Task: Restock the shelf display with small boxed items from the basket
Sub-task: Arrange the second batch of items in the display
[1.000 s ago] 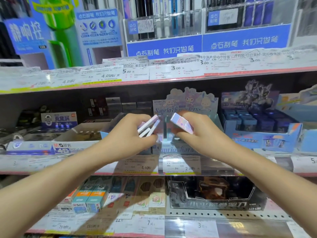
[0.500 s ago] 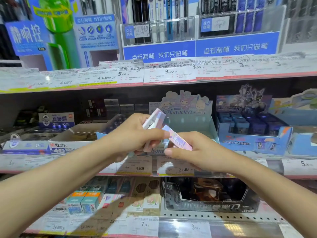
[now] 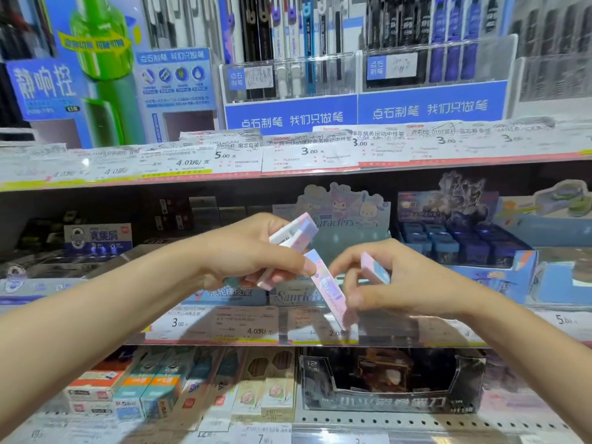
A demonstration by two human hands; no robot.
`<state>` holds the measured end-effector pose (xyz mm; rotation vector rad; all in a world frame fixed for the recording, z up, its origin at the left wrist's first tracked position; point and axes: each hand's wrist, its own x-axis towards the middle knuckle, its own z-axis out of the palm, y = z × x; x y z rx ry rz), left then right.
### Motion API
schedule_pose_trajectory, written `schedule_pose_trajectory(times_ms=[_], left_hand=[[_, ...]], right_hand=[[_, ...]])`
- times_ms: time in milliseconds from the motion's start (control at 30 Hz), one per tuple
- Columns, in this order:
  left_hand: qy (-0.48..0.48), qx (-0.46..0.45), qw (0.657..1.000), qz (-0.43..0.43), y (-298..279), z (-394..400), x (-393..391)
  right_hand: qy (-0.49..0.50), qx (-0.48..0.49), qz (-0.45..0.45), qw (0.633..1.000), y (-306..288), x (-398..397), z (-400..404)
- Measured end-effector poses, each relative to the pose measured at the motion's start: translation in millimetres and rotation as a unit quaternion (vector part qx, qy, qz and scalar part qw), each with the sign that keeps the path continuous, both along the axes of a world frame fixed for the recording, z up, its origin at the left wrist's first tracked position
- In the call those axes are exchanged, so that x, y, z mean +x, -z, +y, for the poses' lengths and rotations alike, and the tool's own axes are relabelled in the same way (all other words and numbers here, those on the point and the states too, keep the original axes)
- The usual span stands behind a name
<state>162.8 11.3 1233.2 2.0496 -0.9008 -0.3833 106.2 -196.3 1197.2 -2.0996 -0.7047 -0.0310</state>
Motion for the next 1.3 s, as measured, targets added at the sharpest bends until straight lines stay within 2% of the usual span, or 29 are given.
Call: schedule_pose_trajectory(times_ms=[100,300,367,467,533,667,933,1300], left_hand=[[-0.004,0.005,1.0,-0.007,2,-5,1],[-0.07,0.001,0.996,-0.048,4,-2,7],[-0.091,0.017,0.992,-0.085,6,2,8],[-0.117,0.087,0.972,-0.183,13,5,15],[-0.097,0.126,0.963,-0.218,15,5,16],[-0.049,0.162,0.966,-0.194,15,6,17],[-0.069,0.187,0.965,-0.168,11,8,20],[-0.07,0.196,0.965,-0.159,9,10,21]], right_hand=[[0.014,0.008,-0.019,1.0,-3,-1,9],[0.09,-0.057,-0.098,0.989,-6,15,3],[0.129,-0.072,-0.134,0.98,-10,21,-2],[0.175,-0.074,-0.163,0.968,-14,30,-4],[0.188,-0.077,-0.163,0.966,-15,38,-2],[0.229,-0.09,-0.169,0.954,-16,56,3],[0.26,-0.073,-0.18,0.946,-6,82,14],[0.252,-0.068,-0.187,0.947,8,88,14]])
